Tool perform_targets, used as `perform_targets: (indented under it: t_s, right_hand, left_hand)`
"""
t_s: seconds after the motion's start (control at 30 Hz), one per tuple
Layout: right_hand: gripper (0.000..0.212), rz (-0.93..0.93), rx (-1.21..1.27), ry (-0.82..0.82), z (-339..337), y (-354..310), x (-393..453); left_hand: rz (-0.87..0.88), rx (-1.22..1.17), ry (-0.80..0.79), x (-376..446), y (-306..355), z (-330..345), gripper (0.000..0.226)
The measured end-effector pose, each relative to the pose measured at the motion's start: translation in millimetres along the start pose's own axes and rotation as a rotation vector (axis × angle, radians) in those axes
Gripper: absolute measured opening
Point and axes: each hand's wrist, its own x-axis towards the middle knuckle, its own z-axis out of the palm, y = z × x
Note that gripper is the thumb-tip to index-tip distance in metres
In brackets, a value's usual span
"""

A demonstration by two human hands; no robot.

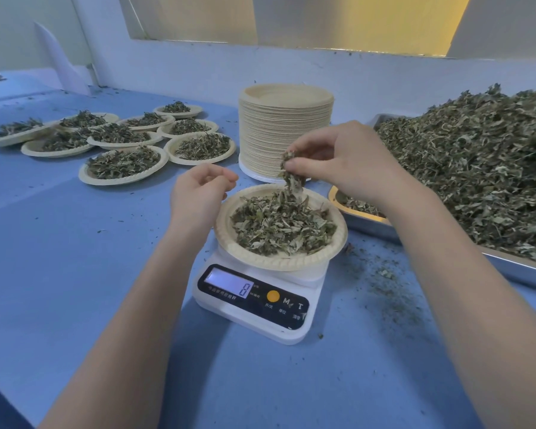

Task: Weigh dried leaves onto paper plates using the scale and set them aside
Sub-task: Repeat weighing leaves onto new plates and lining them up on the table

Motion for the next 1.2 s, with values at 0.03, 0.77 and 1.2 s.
perform_targets:
  t_s: [0.03, 0.77, 1.2]
  right_hand:
    - [0.010, 0.003, 0.003, -0.003, 0, 0, 0]
    - [0.011, 0.125, -0.285, -0.104, -13, 13, 3]
    - [0.035, 0.006, -0.190, -0.389, 15, 3, 0]
  left_hand:
    - [-0.001, 0.001, 0.001, 0, 0, 0, 0.023]
    - [-0.006, 0.008, -0.001, 0, 0, 1, 0.023]
    - [0.004, 0.010, -0.001, 0, 0, 0, 0.022]
